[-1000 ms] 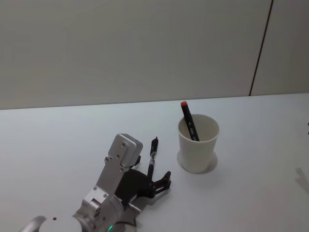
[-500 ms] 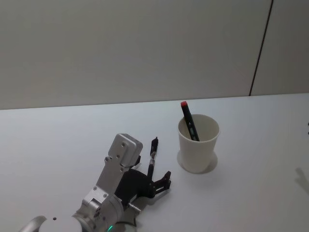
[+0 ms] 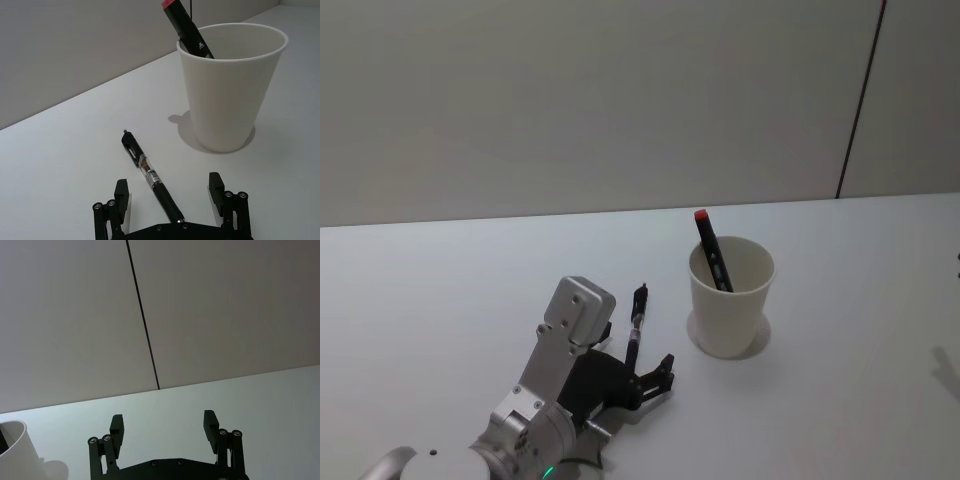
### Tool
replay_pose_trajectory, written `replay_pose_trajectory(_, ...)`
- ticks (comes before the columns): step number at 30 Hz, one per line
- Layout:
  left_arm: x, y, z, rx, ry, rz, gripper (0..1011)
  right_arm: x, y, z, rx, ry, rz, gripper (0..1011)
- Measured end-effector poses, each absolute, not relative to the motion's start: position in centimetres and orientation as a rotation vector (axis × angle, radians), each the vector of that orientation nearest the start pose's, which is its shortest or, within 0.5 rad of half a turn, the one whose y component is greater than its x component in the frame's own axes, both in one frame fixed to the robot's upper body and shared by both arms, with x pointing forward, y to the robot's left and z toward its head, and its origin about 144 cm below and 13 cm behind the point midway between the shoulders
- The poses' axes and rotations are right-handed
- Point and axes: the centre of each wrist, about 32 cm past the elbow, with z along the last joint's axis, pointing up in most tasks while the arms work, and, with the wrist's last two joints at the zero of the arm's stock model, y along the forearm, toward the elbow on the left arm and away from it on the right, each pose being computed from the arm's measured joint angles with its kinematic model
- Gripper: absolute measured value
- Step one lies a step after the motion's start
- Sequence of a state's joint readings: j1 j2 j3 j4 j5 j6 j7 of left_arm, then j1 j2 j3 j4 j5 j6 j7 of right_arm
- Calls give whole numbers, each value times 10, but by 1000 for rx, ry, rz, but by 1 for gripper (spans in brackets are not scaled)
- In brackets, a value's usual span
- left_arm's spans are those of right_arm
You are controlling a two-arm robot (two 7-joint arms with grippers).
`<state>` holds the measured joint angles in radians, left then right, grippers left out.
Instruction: Place the pen into the pen holder.
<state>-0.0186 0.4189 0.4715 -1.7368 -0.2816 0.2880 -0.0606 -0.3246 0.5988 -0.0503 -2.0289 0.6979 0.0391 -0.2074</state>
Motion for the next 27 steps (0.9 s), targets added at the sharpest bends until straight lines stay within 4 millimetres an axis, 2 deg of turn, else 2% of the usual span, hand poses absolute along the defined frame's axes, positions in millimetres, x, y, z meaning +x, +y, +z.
replay_pose_trajectory(27, 426, 193, 1159, 323, 82, 1015, 1001, 371, -303, 1214, 84, 146, -1479, 1001)
